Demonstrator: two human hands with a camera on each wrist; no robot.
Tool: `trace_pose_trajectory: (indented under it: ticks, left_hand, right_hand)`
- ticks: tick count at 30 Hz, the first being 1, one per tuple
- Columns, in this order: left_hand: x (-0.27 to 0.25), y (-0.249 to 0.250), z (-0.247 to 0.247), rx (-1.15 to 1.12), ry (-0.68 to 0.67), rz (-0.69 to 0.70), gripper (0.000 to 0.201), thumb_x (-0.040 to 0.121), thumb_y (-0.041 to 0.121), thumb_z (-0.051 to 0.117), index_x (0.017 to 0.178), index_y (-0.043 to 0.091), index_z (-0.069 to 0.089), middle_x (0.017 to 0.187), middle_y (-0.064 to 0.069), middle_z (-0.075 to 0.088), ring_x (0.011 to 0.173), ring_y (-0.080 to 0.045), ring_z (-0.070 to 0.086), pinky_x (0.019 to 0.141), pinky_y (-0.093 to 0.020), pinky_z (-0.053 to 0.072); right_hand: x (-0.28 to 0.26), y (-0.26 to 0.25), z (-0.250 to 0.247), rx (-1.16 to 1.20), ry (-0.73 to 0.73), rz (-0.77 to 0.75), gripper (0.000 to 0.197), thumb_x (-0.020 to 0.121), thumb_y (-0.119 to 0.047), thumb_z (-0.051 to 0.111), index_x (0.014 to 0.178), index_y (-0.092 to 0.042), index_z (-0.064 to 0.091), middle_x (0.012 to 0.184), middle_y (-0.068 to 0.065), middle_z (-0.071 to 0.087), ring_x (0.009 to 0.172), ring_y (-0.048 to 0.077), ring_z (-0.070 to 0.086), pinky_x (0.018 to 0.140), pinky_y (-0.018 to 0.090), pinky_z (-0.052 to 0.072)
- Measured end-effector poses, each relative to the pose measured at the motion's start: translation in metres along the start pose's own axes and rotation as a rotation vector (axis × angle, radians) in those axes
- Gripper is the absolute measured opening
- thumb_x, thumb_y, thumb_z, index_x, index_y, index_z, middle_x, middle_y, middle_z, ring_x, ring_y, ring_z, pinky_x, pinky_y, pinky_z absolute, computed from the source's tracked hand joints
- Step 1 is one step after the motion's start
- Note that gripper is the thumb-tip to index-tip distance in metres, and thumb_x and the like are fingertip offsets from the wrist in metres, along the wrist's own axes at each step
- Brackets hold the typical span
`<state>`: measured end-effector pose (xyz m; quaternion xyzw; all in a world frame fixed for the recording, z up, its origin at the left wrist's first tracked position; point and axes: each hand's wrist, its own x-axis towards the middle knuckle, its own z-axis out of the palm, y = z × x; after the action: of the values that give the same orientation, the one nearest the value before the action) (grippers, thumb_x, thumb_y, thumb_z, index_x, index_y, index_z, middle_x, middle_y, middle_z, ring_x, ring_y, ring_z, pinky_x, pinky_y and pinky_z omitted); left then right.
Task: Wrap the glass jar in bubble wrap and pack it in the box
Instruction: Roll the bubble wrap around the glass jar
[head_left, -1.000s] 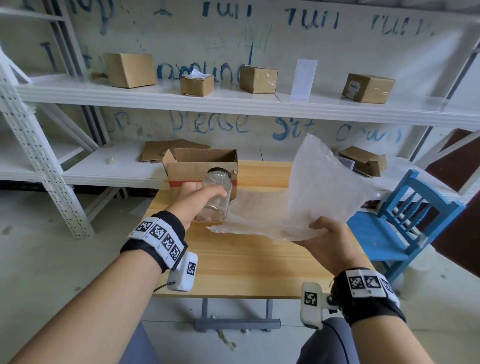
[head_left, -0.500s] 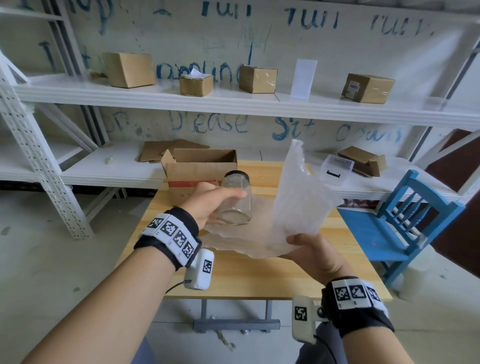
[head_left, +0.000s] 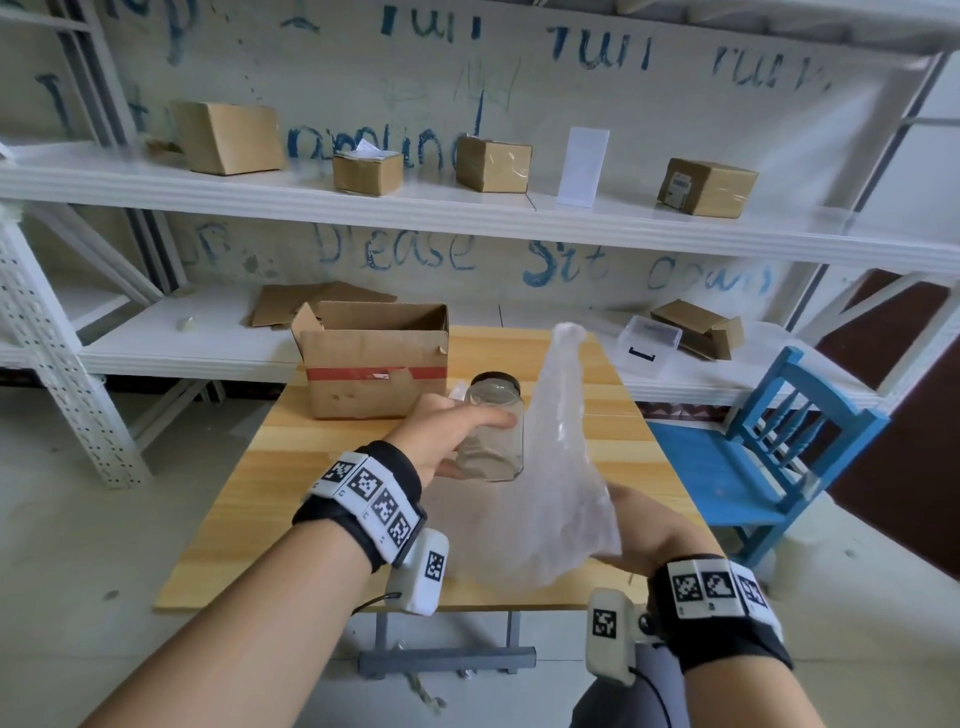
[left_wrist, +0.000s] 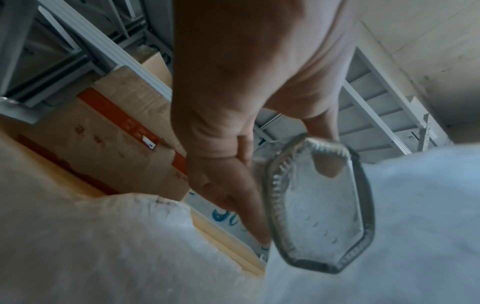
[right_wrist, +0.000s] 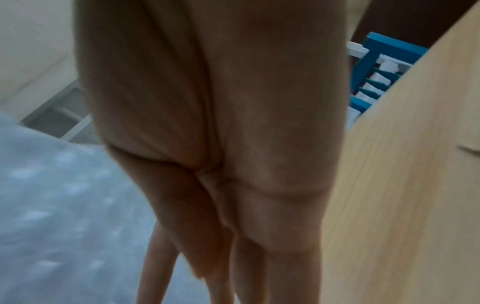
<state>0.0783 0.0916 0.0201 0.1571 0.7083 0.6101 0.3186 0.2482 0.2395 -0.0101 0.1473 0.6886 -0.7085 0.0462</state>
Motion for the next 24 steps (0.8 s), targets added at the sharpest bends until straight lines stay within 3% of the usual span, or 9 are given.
trace_pose_trajectory:
  ticks: [3,5,8,10,12,15,17,20,24]
  left_hand:
    - [0.003,-0.002,0.003,0.006,-0.011,0.0,0.054,0.065,0.027,0.092,0.111,0.004,0.073,0.094,-0.008,0.063,0.081,-0.022,0.068,0.056,-0.029,0.058]
    - [0.005,-0.002,0.005,0.018,-0.009,-0.008,0.059,0.061,0.03,0.093,0.111,0.005,0.074,0.091,-0.005,0.061,0.08,-0.02,0.066,0.065,-0.036,0.063]
    - [0.005,-0.001,0.009,0.006,-0.031,-0.018,0.075,0.05,0.036,0.093,0.114,0.004,0.073,0.097,-0.006,0.062,0.084,-0.019,0.066,0.067,-0.036,0.063]
    - [0.005,-0.001,0.013,-0.037,-0.068,-0.025,0.081,0.048,0.036,0.094,0.117,0.0,0.073,0.1,-0.01,0.063,0.086,-0.021,0.067,0.061,-0.031,0.06]
    - [0.003,0.0,0.017,-0.099,-0.124,-0.037,0.068,0.064,0.027,0.092,0.12,-0.003,0.07,0.094,-0.01,0.065,0.084,-0.023,0.068,0.061,-0.03,0.059]
    - [-0.002,0.001,0.023,-0.163,-0.164,-0.068,0.042,0.077,0.017,0.087,0.109,0.001,0.067,0.091,-0.01,0.069,0.083,-0.026,0.072,0.066,-0.037,0.063]
    - [-0.003,-0.001,0.028,-0.16,-0.148,-0.069,0.05,0.072,0.019,0.091,0.111,0.005,0.062,0.102,-0.013,0.071,0.09,-0.029,0.073,0.064,-0.037,0.062]
    - [-0.002,-0.004,0.034,-0.063,-0.126,-0.057,0.078,0.061,0.027,0.095,0.126,0.01,0.056,0.121,-0.015,0.067,0.106,-0.033,0.07,0.066,-0.037,0.062]
    - [-0.005,-0.009,0.038,0.092,-0.121,-0.019,0.089,0.045,0.035,0.093,0.124,0.02,0.055,0.118,-0.009,0.067,0.109,-0.028,0.067,0.086,-0.044,0.06]
  right_hand:
    - [-0.008,-0.02,0.01,0.095,0.12,-0.021,0.041,0.106,0.001,0.033,0.08,-0.007,0.064,0.063,0.004,0.073,0.051,0.007,0.07,0.05,0.018,0.055]
    - [-0.01,-0.03,0.017,0.261,0.153,-0.07,0.052,0.109,-0.015,0.025,0.079,-0.006,0.067,0.058,0.003,0.073,0.049,0.008,0.071,0.04,0.016,0.05]
    - [-0.002,-0.027,0.012,0.414,0.09,-0.112,0.064,0.105,-0.033,0.028,0.076,-0.012,0.081,0.076,0.009,0.077,0.067,0.016,0.077,0.054,0.021,0.057]
    - [0.003,-0.026,0.013,0.44,0.092,-0.13,0.054,0.106,-0.039,0.031,0.104,-0.011,0.077,0.104,0.015,0.074,0.093,0.026,0.076,0.072,0.035,0.06]
    - [0.011,-0.021,0.013,0.434,0.079,-0.107,0.052,0.11,-0.037,0.025,0.125,-0.007,0.065,0.115,0.015,0.073,0.108,0.032,0.069,0.081,0.037,0.059]
    - [0.018,-0.017,0.014,0.433,0.112,-0.083,0.047,0.11,-0.04,0.032,0.135,-0.012,0.06,0.122,0.011,0.074,0.118,0.034,0.065,0.09,0.039,0.057]
    - [0.019,-0.011,0.013,0.446,0.078,-0.095,0.053,0.108,-0.046,0.034,0.144,-0.013,0.054,0.138,0.02,0.063,0.128,0.037,0.059,0.102,0.051,0.048]
    - [0.019,-0.009,0.013,0.5,0.041,-0.101,0.056,0.11,-0.044,0.028,0.144,-0.007,0.052,0.138,0.025,0.061,0.126,0.038,0.061,0.101,0.048,0.049]
    - [0.019,-0.01,0.016,0.517,0.035,-0.078,0.061,0.109,-0.046,0.029,0.145,0.0,0.049,0.133,0.03,0.063,0.118,0.038,0.066,0.092,0.044,0.056]
